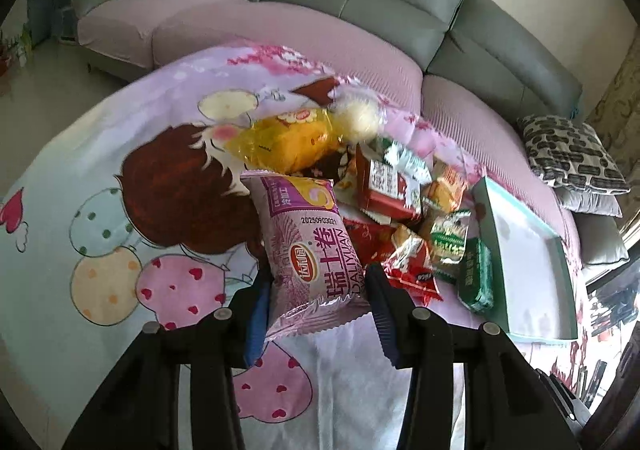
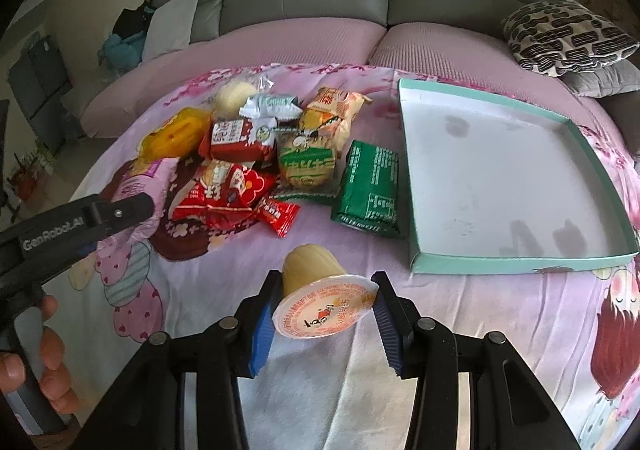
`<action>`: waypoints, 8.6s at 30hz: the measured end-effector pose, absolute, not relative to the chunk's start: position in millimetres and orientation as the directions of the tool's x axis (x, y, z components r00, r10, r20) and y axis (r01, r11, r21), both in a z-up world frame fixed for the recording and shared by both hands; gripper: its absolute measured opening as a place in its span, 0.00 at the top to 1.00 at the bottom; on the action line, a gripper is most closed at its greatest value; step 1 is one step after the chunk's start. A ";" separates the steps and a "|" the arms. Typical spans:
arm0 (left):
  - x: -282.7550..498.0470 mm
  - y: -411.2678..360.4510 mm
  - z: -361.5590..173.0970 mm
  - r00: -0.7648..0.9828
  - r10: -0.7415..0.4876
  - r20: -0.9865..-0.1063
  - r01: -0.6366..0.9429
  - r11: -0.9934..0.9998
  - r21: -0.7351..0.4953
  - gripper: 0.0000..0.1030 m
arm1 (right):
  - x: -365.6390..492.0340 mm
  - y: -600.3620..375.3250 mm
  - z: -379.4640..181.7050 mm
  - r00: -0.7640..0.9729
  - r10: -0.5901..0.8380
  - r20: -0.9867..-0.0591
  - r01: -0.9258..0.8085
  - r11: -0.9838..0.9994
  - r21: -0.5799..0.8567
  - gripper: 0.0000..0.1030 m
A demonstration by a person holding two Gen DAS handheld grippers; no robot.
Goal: Organize snacks
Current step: 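Carry the jelly cup and pink bag over the tray with both grippers, then open both grippers to drop the jelly cup and pink bag in the tray, then move both tools back to the snack pile, then grasp the red packet with the left gripper while the right grasps the green packet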
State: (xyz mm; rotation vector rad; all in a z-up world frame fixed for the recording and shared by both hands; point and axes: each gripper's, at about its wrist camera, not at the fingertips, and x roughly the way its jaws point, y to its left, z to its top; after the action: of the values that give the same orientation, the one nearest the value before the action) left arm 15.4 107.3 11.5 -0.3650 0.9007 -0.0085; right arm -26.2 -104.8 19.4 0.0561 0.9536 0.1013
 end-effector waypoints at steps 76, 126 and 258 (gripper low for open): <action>78.3 -155.4 27.1 0.612 -0.292 -0.735 0.391 0.920 -0.040 0.15 | -8.9 -362.0 23.9 0.622 -0.392 -0.678 0.566 0.823 0.043 0.32; 68.4 -40.1 30.8 0.735 -0.224 -0.640 0.160 0.975 -0.157 0.00 | 7.4 -298.8 36.9 0.710 -0.248 -0.659 0.405 0.909 0.094 0.00; 78.6 73.7 -26.6 0.561 -0.148 -0.815 -0.106 0.963 -0.248 0.39 | 49.3 -103.4 -4.8 0.606 -0.014 -0.796 0.023 1.000 0.001 0.44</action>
State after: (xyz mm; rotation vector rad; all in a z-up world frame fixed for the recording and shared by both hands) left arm 78.6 73.7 -26.6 -0.2835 0.9791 -0.0247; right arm 49.3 -103.4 -4.8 0.0113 0.9200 -0.0213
